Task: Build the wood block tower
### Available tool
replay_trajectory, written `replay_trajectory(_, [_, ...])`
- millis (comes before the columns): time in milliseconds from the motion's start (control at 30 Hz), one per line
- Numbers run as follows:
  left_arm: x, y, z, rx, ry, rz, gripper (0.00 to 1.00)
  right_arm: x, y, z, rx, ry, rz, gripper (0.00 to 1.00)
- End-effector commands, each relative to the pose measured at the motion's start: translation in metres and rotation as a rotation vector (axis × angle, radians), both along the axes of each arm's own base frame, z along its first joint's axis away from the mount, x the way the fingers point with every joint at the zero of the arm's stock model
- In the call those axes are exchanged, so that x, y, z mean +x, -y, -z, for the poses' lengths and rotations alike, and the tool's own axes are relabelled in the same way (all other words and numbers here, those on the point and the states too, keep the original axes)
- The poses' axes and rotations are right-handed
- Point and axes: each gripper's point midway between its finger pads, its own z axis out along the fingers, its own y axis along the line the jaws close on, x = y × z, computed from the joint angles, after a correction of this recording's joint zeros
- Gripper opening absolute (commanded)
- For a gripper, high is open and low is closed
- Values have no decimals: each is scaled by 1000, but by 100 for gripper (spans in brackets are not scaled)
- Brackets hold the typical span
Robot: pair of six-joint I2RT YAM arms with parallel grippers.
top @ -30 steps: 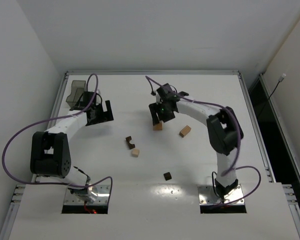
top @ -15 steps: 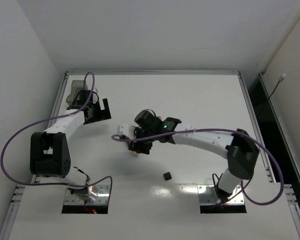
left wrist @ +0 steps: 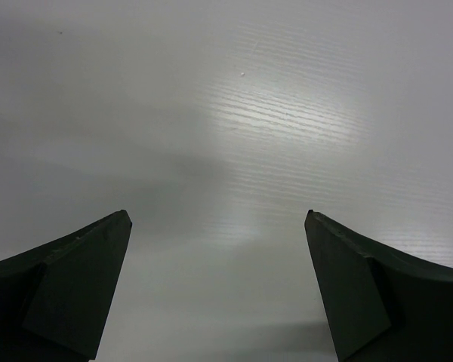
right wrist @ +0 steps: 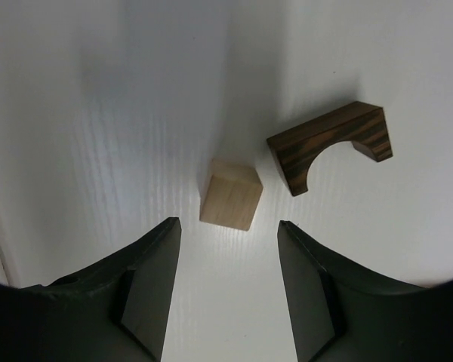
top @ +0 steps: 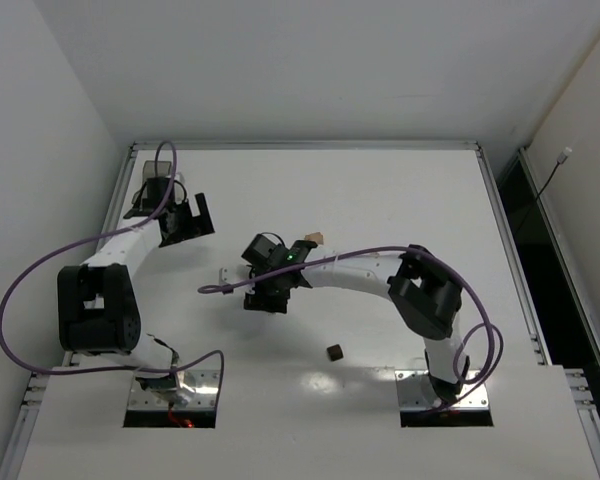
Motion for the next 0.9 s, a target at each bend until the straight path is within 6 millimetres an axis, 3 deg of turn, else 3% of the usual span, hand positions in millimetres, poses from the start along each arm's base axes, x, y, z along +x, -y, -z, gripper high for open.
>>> replay_trajectory(0, [8, 1, -9, -11, 32, 18, 100, 15, -16, -12, 49, 18, 36, 51])
replay_trajectory(267, [8, -2, -6, -12, 23, 8, 100, 14, -23, -1, 24, -56, 39, 51])
replay_trajectory(700, [8, -4, 4, -27, -4, -2, 100, 17, -9, 20, -37, -109, 73, 49])
replay_trajectory(800, [10, -4, 1, -26, 5, -2, 100, 17, -12, 23, -41, -121, 69, 43])
replay_trajectory(867, [10, -4, 1, -26, 5, -2, 100, 16, -13, 23, -37, -128, 66, 30])
